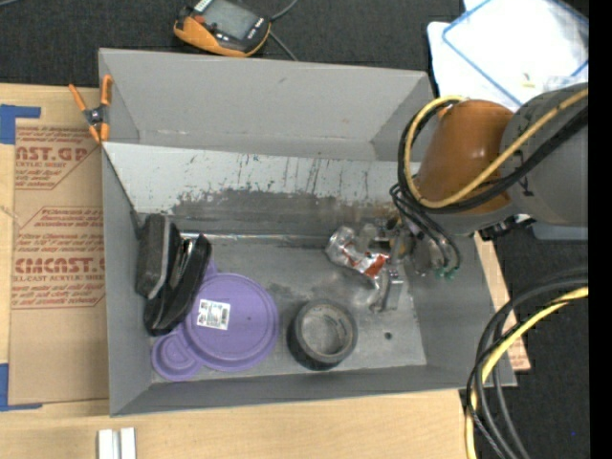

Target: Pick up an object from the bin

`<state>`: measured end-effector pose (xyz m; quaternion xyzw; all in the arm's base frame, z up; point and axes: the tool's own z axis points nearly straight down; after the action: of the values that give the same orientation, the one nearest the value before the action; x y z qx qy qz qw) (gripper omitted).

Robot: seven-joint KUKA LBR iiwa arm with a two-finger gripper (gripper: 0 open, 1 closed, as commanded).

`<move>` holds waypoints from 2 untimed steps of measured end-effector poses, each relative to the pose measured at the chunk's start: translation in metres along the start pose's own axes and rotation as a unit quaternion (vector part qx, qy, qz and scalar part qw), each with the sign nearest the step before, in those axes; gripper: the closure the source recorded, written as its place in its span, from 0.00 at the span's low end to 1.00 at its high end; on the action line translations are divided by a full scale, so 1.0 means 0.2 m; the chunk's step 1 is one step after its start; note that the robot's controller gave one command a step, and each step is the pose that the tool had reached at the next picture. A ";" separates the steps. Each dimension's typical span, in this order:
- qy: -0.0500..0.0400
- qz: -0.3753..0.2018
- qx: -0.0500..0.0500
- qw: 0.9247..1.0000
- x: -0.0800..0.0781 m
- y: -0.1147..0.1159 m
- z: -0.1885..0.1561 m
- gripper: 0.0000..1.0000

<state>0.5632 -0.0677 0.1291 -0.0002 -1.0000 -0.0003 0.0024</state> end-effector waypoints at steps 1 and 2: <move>-0.003 0.000 0.000 1.000 -0.01 0.00 -0.02 0.00; -0.002 0.100 -0.001 0.995 -0.12 -0.04 0.30 0.00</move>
Offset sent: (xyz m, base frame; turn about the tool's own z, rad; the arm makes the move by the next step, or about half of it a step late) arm 0.0240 -0.0085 -0.0591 0.2002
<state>0.5869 -0.0752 0.0682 -0.1002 -0.9950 -0.0009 0.0004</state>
